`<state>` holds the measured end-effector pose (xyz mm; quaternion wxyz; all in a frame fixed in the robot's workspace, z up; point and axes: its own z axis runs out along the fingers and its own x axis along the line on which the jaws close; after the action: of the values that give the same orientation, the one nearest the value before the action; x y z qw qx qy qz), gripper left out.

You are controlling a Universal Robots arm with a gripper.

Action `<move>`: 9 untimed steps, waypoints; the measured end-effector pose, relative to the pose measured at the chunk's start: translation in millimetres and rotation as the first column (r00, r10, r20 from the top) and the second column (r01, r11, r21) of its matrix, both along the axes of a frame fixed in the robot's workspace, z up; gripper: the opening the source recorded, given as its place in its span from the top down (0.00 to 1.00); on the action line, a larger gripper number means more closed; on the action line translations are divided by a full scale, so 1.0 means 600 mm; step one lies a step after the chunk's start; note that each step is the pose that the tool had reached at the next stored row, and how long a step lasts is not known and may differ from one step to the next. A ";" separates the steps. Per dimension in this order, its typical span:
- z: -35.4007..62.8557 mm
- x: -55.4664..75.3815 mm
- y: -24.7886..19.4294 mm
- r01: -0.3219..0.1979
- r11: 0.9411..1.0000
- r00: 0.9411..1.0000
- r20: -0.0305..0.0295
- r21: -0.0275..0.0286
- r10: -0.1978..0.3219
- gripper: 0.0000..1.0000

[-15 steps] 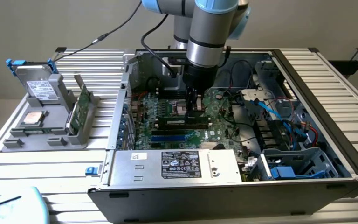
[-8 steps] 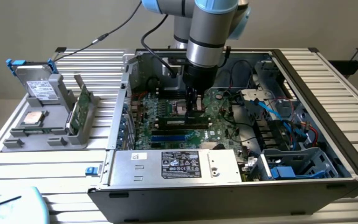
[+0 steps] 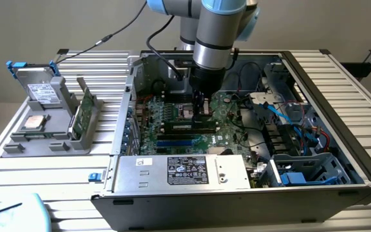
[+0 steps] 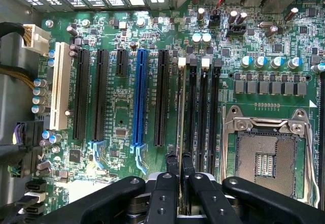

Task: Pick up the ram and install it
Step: 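Insert the ram into the slot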

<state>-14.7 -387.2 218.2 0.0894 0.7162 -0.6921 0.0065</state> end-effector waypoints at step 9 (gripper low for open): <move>0.000 0.000 0.0050 0.000 1.000 1.000 0.000 -0.009 0.000 0.86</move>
<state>-14.7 -384.2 218.2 0.0925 0.7159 -0.6920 0.0095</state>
